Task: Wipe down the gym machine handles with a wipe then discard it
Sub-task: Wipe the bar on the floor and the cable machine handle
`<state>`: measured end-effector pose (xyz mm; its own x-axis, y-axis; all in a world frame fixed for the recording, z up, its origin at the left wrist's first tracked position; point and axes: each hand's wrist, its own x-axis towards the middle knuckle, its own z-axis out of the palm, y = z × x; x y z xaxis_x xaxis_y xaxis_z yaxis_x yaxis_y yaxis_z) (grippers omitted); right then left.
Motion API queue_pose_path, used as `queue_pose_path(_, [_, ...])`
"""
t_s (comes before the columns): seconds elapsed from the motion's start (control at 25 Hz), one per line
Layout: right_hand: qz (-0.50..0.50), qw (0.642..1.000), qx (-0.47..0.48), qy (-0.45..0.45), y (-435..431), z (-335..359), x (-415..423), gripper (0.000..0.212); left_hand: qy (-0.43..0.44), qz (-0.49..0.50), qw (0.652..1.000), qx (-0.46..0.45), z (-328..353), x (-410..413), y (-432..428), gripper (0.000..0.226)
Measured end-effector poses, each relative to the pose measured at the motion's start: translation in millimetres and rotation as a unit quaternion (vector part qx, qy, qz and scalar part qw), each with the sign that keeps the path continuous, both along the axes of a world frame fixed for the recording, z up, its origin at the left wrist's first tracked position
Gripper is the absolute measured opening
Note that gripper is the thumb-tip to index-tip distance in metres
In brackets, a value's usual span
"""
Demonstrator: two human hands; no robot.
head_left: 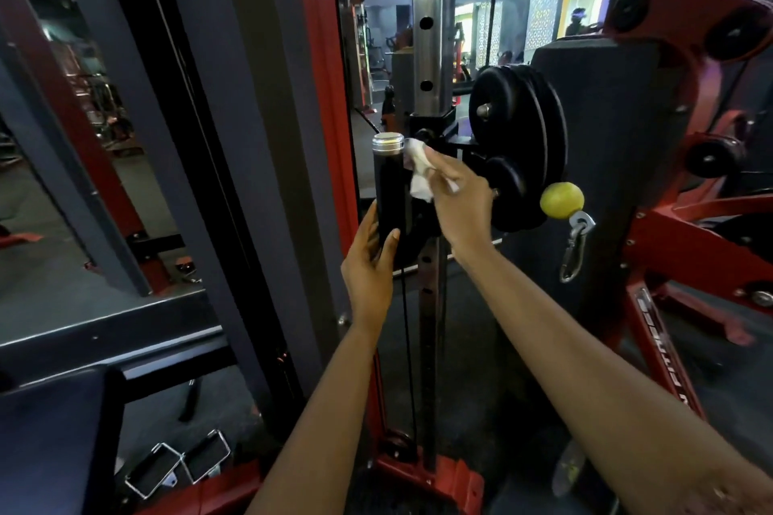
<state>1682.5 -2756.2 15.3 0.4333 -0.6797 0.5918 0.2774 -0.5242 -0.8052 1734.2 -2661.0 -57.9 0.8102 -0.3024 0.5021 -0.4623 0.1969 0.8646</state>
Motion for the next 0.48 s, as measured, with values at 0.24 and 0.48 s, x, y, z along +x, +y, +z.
queue_pose_path(0.24, [0.085, 0.993, 0.076, 0.007, 6, -31, 18, 0.029, -0.056, 0.028, 0.997, 0.045, -7, 8, 1, 0.05])
queue_pose_path(0.48, [0.113, 0.992, -0.024, 0.044, -2, -87, 11, 0.034, -0.071, 0.052, 0.994, 0.068, -9, 10, 1, 0.049])
